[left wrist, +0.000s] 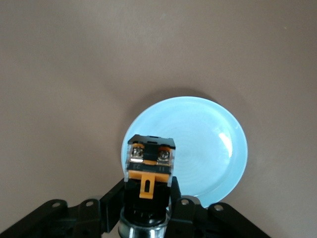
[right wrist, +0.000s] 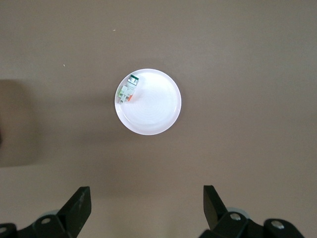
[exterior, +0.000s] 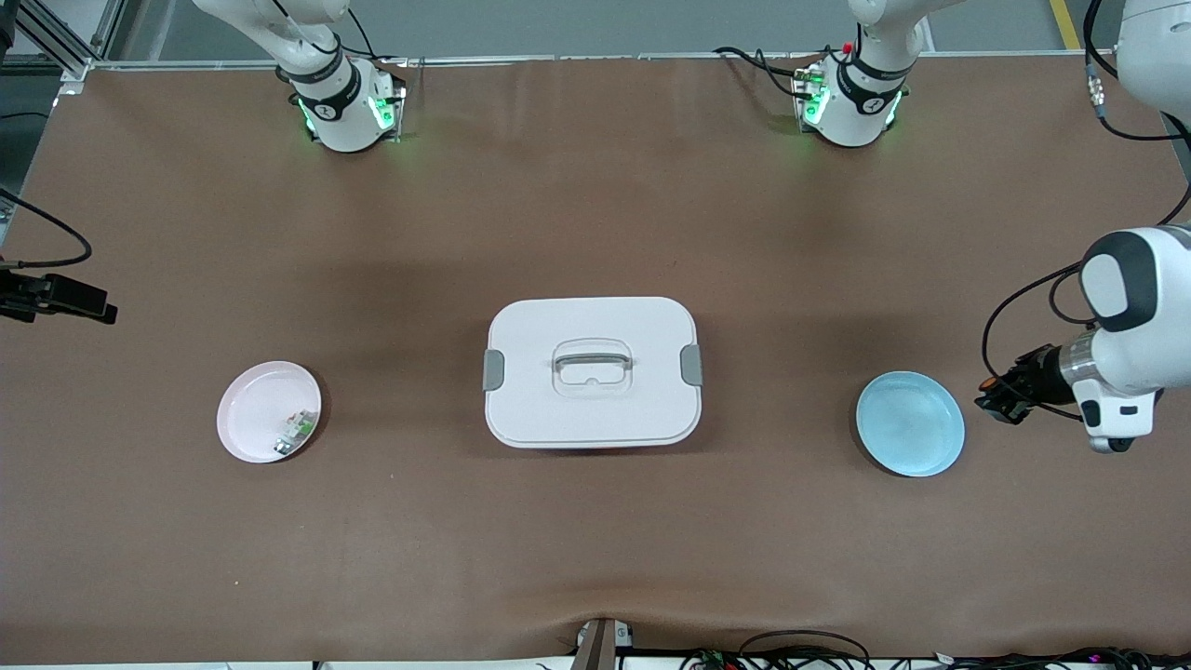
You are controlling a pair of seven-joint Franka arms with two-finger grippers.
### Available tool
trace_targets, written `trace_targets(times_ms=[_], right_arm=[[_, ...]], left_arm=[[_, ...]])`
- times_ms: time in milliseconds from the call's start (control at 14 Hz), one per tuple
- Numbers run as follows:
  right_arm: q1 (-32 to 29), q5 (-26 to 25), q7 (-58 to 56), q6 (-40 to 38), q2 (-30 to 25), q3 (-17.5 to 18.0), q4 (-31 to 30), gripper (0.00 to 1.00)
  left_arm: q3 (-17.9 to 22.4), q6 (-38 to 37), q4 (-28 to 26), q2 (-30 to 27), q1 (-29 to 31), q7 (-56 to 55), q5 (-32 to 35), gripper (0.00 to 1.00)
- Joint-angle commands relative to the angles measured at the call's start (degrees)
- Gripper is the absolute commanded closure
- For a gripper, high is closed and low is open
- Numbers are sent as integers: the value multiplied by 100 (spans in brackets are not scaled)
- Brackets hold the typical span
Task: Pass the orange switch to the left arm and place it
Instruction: 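Lower the switch onto the light-blue plate with the left gripper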
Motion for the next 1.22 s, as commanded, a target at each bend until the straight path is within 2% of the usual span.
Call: trace_targets(times_ms=[0, 215, 501, 788, 1146], right_arm=[[-141, -118, 134, 41, -200, 89, -179, 0], [-220, -4, 134, 312, -296, 106, -266, 0], [-203, 40, 134, 427, -437, 124, -486, 0], [-194, 40, 134, 1138, -1209, 133, -1627, 0], [-203, 49, 169, 746, -1211, 141, -1524, 0]], left_arm=[[-17, 266, 44, 180, -208, -1218, 335, 87], [-17, 636, 27, 329, -340, -2389, 564, 88], [-17, 899, -52, 540, -464, -2732, 661, 88], [-17, 1128, -78, 751, -552, -3611, 1047, 88], [-34, 1505, -289, 980, -552, -4395, 1566, 88]])
